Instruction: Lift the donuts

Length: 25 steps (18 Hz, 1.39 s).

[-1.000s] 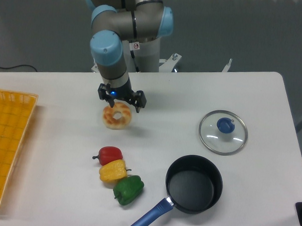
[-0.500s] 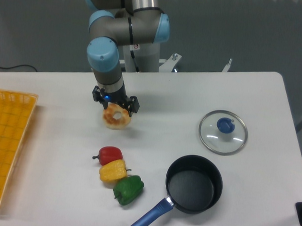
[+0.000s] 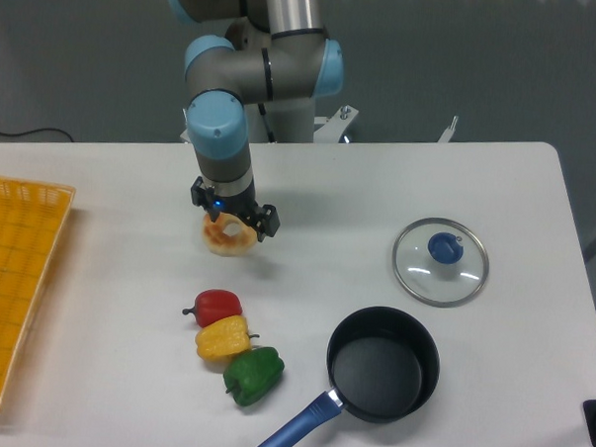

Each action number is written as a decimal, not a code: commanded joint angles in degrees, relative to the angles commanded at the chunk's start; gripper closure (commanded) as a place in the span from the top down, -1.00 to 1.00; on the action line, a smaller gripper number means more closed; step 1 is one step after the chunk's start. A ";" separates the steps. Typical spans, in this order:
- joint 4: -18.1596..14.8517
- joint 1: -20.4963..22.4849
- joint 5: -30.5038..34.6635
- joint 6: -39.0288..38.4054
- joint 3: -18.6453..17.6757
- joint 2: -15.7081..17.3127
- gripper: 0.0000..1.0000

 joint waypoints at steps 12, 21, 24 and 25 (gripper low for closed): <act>3.16 -0.09 0.44 0.18 -0.61 -2.73 0.97; 3.16 -0.44 1.67 0.18 -0.62 -3.87 0.91; 3.16 -0.61 1.76 0.18 -0.53 -4.39 0.89; 3.25 -0.61 1.76 0.18 -0.35 -4.57 0.86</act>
